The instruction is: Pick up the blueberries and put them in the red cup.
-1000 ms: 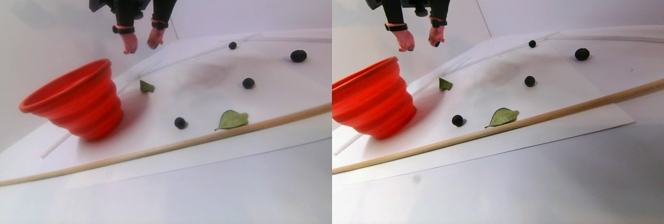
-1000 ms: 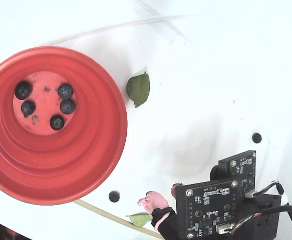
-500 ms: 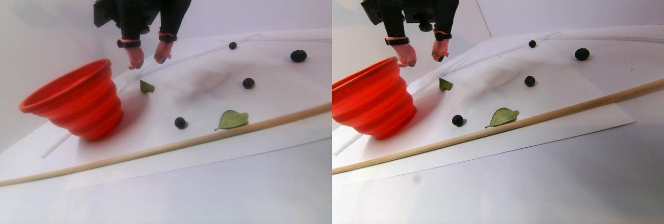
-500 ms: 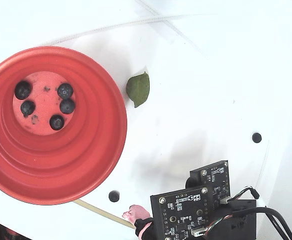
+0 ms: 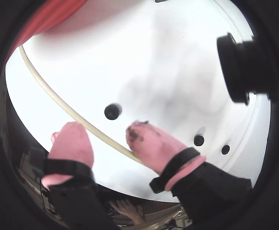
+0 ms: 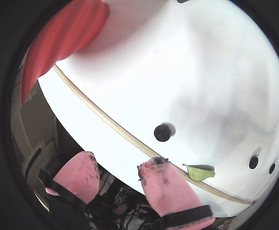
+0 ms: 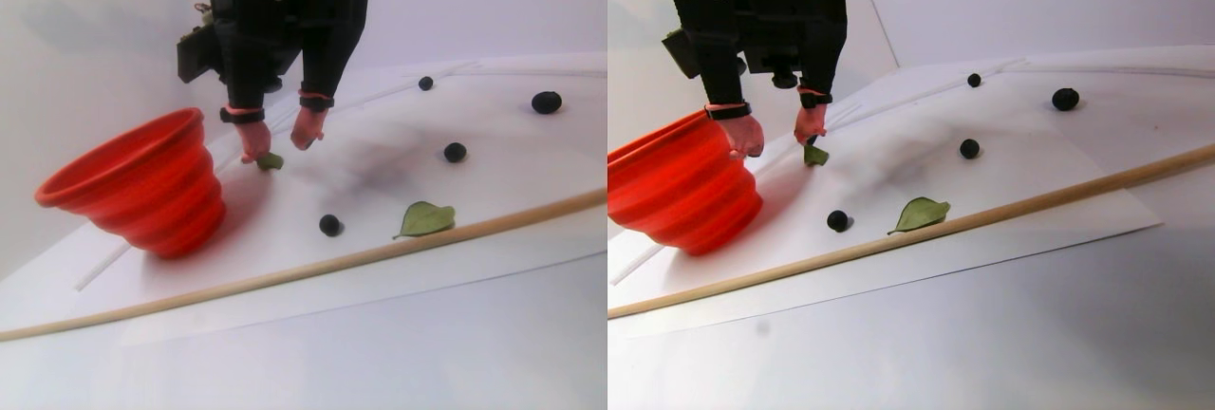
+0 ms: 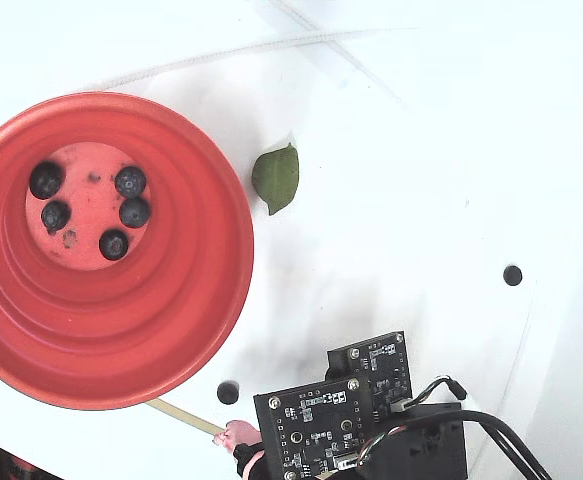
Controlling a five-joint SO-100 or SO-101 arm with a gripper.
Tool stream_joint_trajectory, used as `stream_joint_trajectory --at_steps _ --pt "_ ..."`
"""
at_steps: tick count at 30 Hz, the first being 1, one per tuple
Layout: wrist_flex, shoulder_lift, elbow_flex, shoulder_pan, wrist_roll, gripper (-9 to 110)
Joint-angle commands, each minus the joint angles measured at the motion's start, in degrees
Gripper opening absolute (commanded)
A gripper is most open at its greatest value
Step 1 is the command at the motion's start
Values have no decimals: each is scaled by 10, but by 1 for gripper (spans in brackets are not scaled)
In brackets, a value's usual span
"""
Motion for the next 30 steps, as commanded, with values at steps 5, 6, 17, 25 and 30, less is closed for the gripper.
stream_joint_trajectory --at_steps 5,6,17,25,30 --pt "-31 -40 -8 11 7 17" --pt "-36 -48 -10 13 7 17" --pt "-88 -83 -16 25 -8 17" --pt "-147 -130 -7 35 -31 17" --pt "-172 -153 -5 40 -42 17"
